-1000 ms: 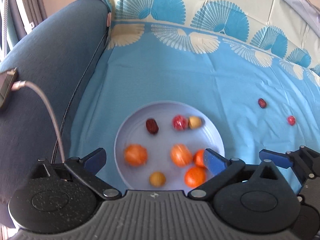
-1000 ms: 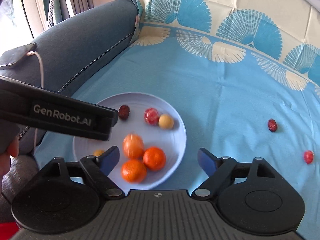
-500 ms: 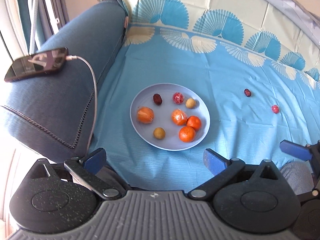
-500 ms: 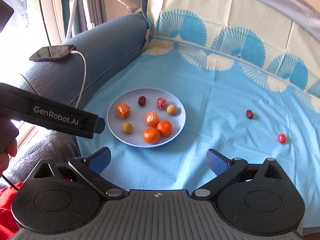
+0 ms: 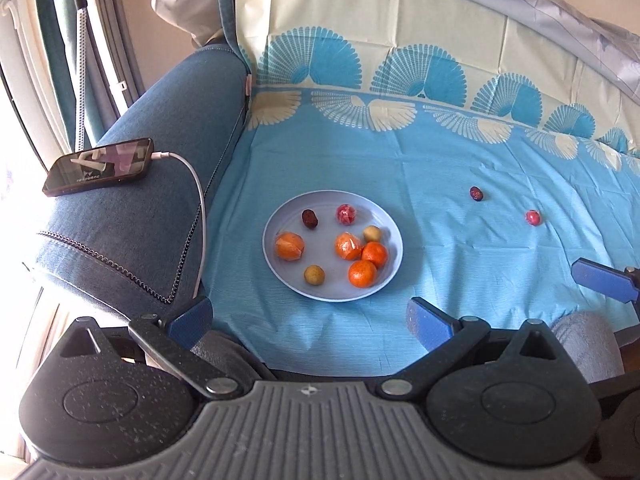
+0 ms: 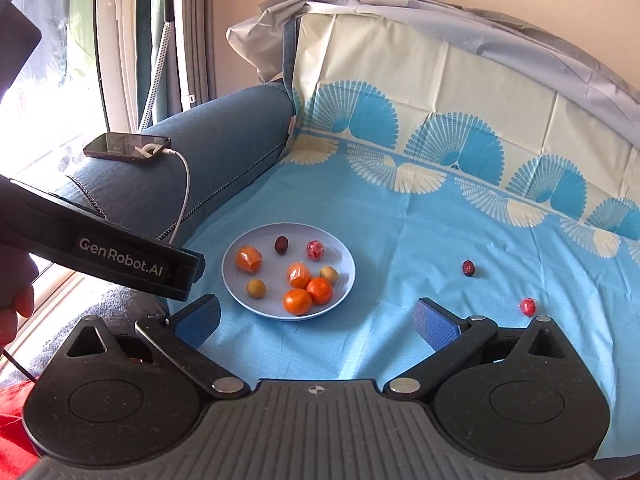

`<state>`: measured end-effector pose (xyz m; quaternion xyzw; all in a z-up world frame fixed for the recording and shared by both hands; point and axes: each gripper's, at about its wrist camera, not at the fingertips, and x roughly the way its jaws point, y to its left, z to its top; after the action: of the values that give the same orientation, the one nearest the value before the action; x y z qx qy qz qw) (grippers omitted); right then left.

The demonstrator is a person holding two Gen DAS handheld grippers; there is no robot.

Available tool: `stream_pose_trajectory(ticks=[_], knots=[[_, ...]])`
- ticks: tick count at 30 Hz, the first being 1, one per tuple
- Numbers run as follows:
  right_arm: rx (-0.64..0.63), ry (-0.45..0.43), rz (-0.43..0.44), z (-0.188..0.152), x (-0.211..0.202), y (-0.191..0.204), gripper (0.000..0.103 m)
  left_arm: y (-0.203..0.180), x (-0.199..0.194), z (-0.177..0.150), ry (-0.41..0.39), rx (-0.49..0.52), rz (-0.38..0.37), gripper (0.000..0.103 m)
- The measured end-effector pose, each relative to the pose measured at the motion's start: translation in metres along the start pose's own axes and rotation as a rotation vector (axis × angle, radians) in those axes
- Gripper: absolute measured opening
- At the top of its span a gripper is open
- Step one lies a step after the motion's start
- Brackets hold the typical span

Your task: Organize fruits

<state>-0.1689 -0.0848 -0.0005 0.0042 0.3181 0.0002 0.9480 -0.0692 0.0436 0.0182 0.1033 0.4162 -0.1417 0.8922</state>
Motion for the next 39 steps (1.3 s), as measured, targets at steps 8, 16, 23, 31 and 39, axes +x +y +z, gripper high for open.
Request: stream_pose_trajectory(ticks=[8, 16, 23, 31, 39], knots=[[-0.01, -0.029, -0.01, -0.005, -0.014, 0.0, 0.102, -0.008, -0.012, -0.006, -0.018, 0.024, 0.008, 0.103], [-0.012, -0.035, -0.016, -0.005, -0.016, 0.003, 0.102, -0.007, -0.014, -0.007, -0.02, 0.028, 0.011, 0.103], [-0.019, -0.023, -0.016, -0.005, -0.015, 0.005, 0.102, -0.007, -0.01, -0.007, -0.007, 0.026, 0.013, 0.103], [-0.019, 0.004, -0.018, -0.005, -0.005, 0.005, 0.102, -0.005, 0.001, -0.007, 0.027, 0.024, 0.021, 0.103], [0.003, 0.038, -0.026, -0.008, 0.006, -0.002, 0.102, -0.007, 0.018, -0.006, 0.068, 0.037, 0.033, 0.103]])
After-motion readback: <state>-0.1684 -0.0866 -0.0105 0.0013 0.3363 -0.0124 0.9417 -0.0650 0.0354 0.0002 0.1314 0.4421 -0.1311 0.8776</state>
